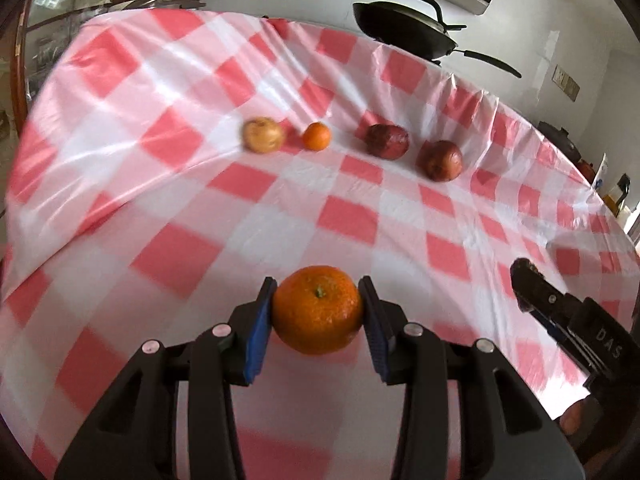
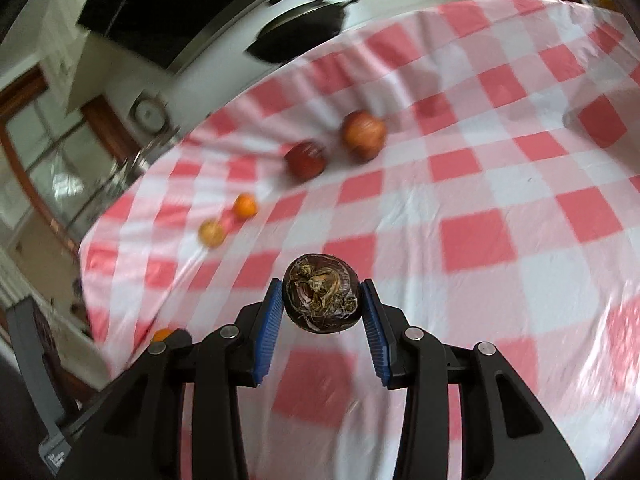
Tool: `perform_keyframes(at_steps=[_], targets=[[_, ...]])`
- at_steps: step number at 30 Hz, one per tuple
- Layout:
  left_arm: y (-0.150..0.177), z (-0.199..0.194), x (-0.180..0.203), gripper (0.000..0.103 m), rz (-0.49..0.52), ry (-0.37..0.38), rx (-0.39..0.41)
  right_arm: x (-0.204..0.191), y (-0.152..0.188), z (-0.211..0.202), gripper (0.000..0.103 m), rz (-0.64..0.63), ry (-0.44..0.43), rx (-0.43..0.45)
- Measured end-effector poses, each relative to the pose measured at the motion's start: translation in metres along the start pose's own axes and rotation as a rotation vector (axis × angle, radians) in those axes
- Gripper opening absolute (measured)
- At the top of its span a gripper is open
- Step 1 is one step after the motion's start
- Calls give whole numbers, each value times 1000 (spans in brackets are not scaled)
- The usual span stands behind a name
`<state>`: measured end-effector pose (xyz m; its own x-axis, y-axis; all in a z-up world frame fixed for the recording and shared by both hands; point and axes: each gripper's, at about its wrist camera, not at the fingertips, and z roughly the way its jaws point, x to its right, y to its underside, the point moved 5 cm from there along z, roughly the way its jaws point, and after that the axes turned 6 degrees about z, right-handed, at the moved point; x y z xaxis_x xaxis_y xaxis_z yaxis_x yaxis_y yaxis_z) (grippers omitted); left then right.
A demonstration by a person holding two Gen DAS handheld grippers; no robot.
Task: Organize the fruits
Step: 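Carry the orange and mangosteen into the white box and open both tools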
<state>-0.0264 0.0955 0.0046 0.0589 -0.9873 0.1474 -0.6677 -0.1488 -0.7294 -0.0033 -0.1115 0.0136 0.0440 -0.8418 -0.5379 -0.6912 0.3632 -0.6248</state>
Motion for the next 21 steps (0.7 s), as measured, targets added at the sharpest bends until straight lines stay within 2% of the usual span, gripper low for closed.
perform_keyframes(at_steps=[7,15,21], targets=[[26,-34,-47,42,-12,-48,5,-47,45,-4,40,-122,-38,-61],[47,-62,-98,42,-82,-49,-1,-98,96,-1,40,-273,-83,-148],[63,-86,-128,42,-103,-68,12,-128,124,-8,40,-364,-115,-179]])
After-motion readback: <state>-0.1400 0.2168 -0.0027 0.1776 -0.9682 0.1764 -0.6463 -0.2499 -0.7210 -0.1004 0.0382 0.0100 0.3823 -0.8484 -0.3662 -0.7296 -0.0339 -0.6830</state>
